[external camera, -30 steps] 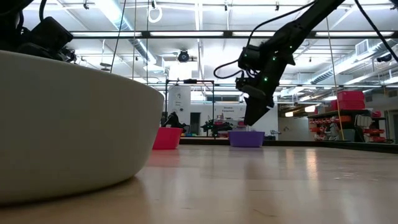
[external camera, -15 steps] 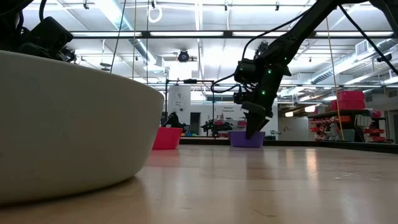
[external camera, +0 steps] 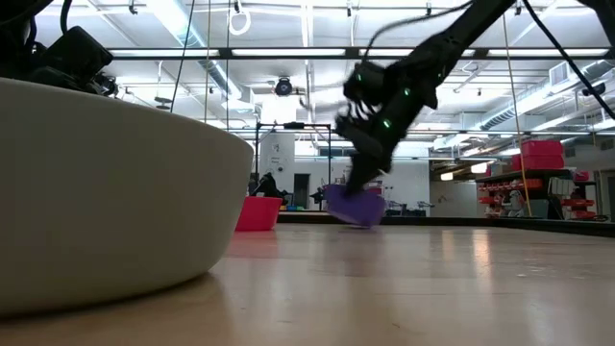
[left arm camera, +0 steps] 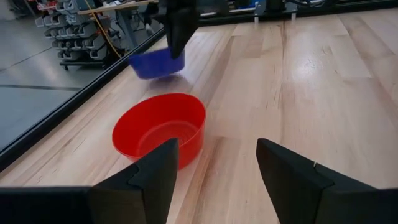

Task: Nest bowls inside each other
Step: Stack the purple bowl on top of the yellow bowl

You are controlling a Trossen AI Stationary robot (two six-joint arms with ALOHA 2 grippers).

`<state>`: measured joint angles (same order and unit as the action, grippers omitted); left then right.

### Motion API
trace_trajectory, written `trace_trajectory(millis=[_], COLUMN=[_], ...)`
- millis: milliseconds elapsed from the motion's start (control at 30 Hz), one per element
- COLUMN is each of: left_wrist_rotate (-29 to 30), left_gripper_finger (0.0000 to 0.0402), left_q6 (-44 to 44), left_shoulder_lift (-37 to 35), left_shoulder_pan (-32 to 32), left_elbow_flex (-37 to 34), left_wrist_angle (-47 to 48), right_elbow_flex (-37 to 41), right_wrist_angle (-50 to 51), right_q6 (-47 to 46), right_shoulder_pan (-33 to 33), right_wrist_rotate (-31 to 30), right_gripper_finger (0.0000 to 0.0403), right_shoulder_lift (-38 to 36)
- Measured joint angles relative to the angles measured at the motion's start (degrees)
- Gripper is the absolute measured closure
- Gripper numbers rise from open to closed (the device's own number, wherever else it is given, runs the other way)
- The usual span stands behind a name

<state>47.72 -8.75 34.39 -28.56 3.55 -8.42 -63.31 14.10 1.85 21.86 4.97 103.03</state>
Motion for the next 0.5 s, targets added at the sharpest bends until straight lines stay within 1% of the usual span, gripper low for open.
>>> trace_trajectory(millis=[100,167,233,367,500], left_wrist_rotate=[0.00,0.00,0.01,0.04,0.18], left_gripper_finger=[0.0177,0.0177,0.0177,0.0177,0.0177], left_q6=[-0.02,-0.24,-0.92,-1.64,-1.69], left_shoulder_lift=[0.00,0.00,0.00,0.02,0.00], left_shoulder_pan=[0.00,0.00,0.00,0.00,0.00], left_elbow_flex=[0.00,0.00,0.00,0.00,0.00], left_wrist_angle=[0.33,0.74,1.47,2.94,2.92], right_elbow_flex=[0.02,0.02,0.02,0.04,0.04], right_wrist_angle=[-7.30,-11.10,-12.52,-16.37,-18.95], right_q6=[-1.08,-1.45,-1.42,-2.59,-6.57], right_shoulder_pan=[-5.72,-10.41,-15.36,-26.40,-36.55], right_wrist_rotate=[-0.68,-4.31,-8.49,-13.95,-18.06], right_gripper_finger=[0.0399,0.0400,0.0401,0.0401,0.0401], right_shoulder_lift=[-1.69,-3.26,-5.03,-7.75,-7.72])
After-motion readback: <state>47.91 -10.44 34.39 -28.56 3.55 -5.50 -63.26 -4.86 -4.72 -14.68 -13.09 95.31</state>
